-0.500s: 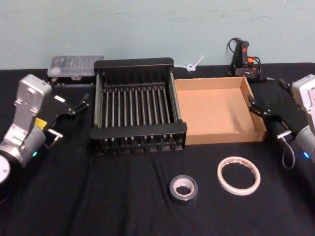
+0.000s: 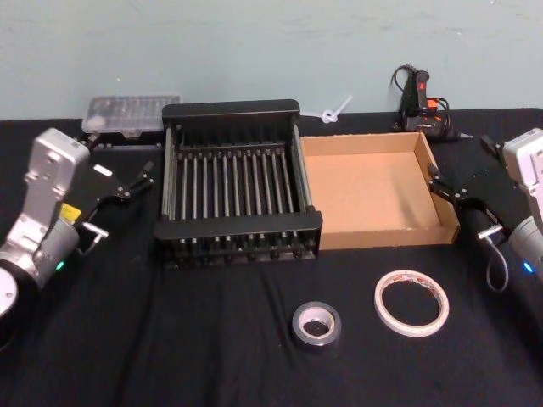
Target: Pick up the white tape and place it into the black box , Pick up the silver tape and place it into the brown box.
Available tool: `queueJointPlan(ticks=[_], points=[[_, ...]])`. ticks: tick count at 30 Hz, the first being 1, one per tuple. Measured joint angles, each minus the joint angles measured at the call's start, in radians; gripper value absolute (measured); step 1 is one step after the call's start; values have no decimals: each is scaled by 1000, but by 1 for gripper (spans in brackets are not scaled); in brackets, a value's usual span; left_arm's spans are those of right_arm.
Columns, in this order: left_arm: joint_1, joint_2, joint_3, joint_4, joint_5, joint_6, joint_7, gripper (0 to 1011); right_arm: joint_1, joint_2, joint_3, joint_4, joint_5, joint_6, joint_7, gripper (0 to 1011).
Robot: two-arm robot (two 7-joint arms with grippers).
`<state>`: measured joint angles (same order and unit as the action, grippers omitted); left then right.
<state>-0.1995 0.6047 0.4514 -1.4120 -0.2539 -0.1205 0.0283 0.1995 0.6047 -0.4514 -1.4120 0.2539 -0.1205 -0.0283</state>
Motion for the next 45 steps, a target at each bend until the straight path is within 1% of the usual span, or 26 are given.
queueJointPlan(ticks=[23,28,33,36,41,42,43,45], points=[[0,0,0,0,0,0,0,1001,0,0,0,0,0,0,0,1002],[0,0,0,0,0,0,0,1001,-5,2,16,-10,6,7,31,1002],[0,0,0,0,0,0,0,1001,-20,11,38,-36,36,40,68,1002],[0,0,0,0,0,0,0,1001,-38,24,54,-67,59,66,92,1002],[0,0,0,0,0,0,0,1002,-80,51,85,-134,99,118,128,1002],[0,0,0,0,0,0,0,1001,-96,60,97,-156,114,134,139,1002],[0,0,0,0,0,0,0,1001,-96,60,97,-156,114,134,139,1002],[0,0,0,0,0,0,0,1001,-120,72,114,-187,141,161,156,1002]])
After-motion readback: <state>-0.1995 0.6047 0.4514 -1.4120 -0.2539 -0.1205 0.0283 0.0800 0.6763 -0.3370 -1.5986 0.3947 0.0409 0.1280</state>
